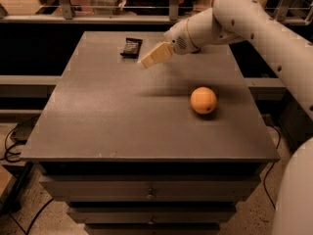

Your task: Pick rxbar chocolate

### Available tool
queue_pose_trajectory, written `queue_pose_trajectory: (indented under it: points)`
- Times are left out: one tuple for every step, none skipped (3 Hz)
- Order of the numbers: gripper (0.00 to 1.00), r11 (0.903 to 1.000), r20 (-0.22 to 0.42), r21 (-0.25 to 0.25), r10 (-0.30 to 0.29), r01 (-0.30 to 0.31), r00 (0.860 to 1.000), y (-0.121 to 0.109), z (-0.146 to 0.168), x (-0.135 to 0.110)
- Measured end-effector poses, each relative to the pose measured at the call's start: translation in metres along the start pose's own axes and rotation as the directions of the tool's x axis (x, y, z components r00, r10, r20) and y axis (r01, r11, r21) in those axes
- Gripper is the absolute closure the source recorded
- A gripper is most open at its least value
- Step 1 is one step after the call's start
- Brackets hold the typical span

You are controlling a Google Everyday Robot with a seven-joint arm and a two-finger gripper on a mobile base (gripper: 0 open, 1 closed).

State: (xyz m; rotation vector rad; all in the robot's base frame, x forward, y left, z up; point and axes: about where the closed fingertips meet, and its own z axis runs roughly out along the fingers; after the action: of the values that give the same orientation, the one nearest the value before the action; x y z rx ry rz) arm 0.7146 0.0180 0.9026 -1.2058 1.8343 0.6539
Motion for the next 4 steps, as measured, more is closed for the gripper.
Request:
queue_pose_trajectory:
  points:
    - [0.0,0.9992,0.091,0.039,-0.003,-0.001,0.996,-0.009,0.016,-0.009]
    - [0.0,0.9969,0.151,0.079,-0.017,0.005,0.988,-0.018,0.035,-0.014]
    - [0.0,0.9942,0.146,0.105,-0.037,0.022,0.989,-0.027,0.054,-0.016]
    - [0.0,0.9925,0.113,0.117,-0.048,0.035,0.992,-0.035,0.073,-0.012]
